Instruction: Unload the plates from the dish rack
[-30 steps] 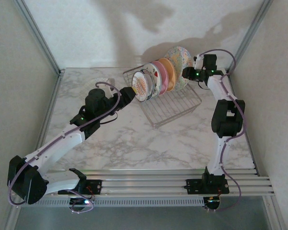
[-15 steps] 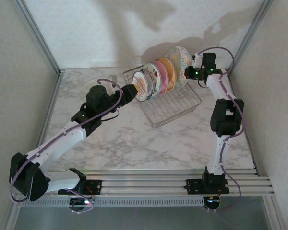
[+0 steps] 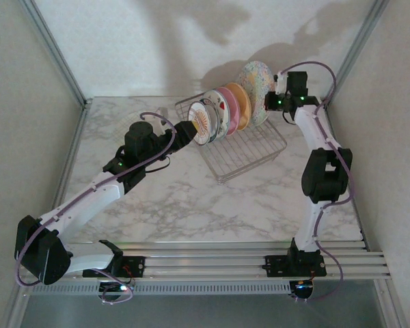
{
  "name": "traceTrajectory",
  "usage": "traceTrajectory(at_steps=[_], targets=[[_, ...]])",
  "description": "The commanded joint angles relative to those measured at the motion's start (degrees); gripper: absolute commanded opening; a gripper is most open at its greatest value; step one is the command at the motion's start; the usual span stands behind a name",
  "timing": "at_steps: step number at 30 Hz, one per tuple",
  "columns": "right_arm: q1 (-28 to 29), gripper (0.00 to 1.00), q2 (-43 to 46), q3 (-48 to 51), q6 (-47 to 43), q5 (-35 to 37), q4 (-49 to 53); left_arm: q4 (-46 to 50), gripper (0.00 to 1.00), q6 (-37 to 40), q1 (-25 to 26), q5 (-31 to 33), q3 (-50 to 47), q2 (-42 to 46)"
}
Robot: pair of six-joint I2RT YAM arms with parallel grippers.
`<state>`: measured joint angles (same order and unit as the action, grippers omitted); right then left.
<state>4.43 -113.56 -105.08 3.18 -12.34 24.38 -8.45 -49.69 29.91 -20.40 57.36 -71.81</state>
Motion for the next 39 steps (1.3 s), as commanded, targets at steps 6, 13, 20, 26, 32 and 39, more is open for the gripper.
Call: traceTrajectory(at_steps=[6, 13, 20, 26, 32, 39], targets=[[-0.12, 0.0, 13.91, 4.05, 0.55, 4.13, -3.31, -4.01, 0.72, -0.11, 0.54, -1.41, 2.2, -0.68], [-0.57, 0.0, 25.8, 11.22, 5.26, 4.19, -5.18, -7.25, 0.72, -0.76, 1.84, -2.58, 3.81, -3.15], [-0.65, 0.0, 36.17, 17.97, 17.29, -2.61, -7.92, -9.6, 0.72, -2.49, 4.13, -5.51, 9.33, -10.63], [-0.51, 0.0, 41.64, 21.93, 28.27, -10.03, -10.29, -10.9, 0.72, -5.11, 5.38, -8.14, 14.47, -17.48], [0.02, 0.0, 43.67, 24.57, 35.75, -17.09, -11.33, -15.27, 0.71, -7.8, 5.92, -8.78, 17.68, -21.58], [1.5, 0.0, 44.48, 27.57, 40.1, -21.09, -13.03, -17.2, 0.68, -8.97, 6.04, -8.53, 18.31, -22.66]])
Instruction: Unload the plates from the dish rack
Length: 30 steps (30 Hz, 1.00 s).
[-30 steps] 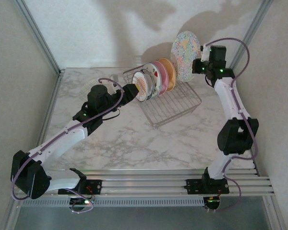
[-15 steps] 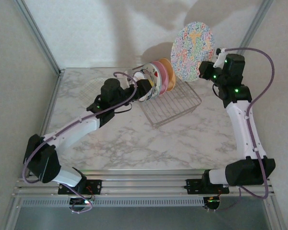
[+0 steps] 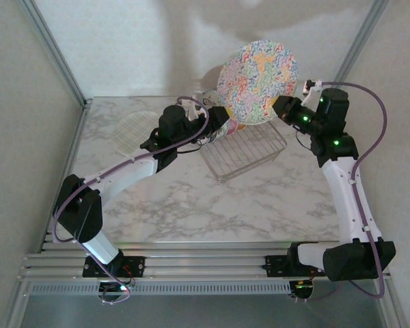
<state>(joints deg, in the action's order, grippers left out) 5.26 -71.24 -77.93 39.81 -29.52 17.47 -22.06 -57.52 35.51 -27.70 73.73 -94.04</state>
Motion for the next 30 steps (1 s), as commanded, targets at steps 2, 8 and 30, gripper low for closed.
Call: traceTrajectory(at_steps=[2, 8, 30], targets=[[0.74, 0.0, 2.16, 1.6, 5.62, -4.81, -8.03, -4.04, 0.66, -1.7, 0.46, -1.21, 1.77, -0.61], [1.06, 0.0, 1.7, 4.74, 11.84, -6.76, -14.08, -2.57, 0.61, -1.39, 0.44, 0.28, 1.67, -0.71], [5.42, 0.5, 2.64, 1.91, 0.83, -0.94, -5.78, -4.86, 0.0, -6.6, -5.47, -1.27, 1.04, 2.28]])
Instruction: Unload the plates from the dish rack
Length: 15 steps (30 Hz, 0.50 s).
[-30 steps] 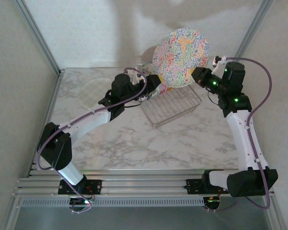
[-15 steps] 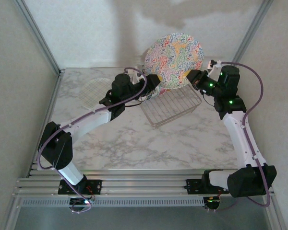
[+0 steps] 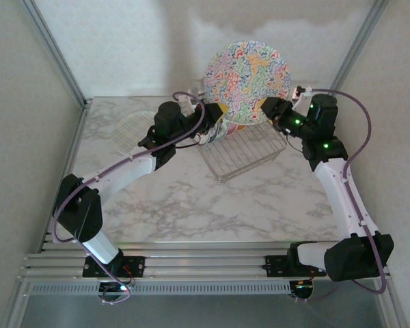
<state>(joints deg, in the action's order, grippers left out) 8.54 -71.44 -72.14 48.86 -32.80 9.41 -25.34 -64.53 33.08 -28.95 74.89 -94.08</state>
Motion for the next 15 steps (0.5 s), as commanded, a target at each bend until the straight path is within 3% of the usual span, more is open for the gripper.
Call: traceTrajectory(at_steps=[1, 8, 15], targets=[[3.25, 0.53, 3.52, -4.46, -11.6, 4.38, 4.07, -2.1, 0.0, -0.25, -4.51, -0.38, -0.71, 3.2], [12.39, 0.68, 8.57, -2.82, -28.28, 13.98, 6.4, -6.19, 0.0, -7.06, -17.38, -0.01, -11.0, 11.3], [28.15, 0.96, 7.8, -3.35, -46.88, 24.09, 9.18, 2.63, 0.0, -9.8, -30.27, 9.88, -24.91, 20.64]])
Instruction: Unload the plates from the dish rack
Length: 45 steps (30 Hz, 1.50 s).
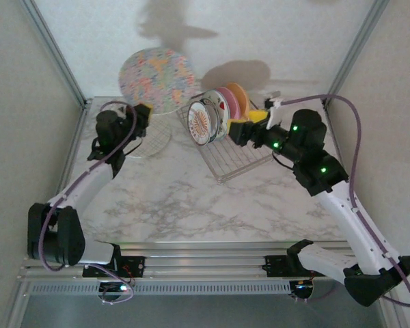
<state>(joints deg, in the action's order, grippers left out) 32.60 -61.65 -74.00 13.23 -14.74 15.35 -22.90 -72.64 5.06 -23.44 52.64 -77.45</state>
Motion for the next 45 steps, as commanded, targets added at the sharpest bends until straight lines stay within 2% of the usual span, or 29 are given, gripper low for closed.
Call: traceTrajectory(at_steps=[1, 6, 10, 22, 43, 45], targets=[[6.01, 0.96, -3.29, -2.3, -13.21, 7.11, 4.96, 1.0, 0.0, -2.16, -3.67, 5.63, -4.82, 5.0], [11.41, 0.99, -6.38, -2.65, -13.53, 10.31, 5.41, 0.62, 0.0, -3.16, -8.84, 5.23, -11.68, 5.24], [13.71, 0.99, -7.54, -1.85, -12.18, 11.32, 3.01, 0.88, 0.0, -1.86, -10.03, 4.68, -14.02, 3.4], [13.91, 0.99, -8.99, -1.32, -10.43, 7.46, 2.94, -2.59, 0.0, -0.55, -10.47, -0.15, -15.2, -6.57], [13.9, 0.99, -9.63, -0.62, -8.85, 7.01, 2.05, -5.89, 0.0, 1.63, -10.95, -2.57, -12.23, -16.99], [13.9, 0.99, -9.72, -0.73, -8.75, 6.92, 2.14, -5.62, 0.07, 1.65, -11.04, -2.79, -11.97, -17.62]])
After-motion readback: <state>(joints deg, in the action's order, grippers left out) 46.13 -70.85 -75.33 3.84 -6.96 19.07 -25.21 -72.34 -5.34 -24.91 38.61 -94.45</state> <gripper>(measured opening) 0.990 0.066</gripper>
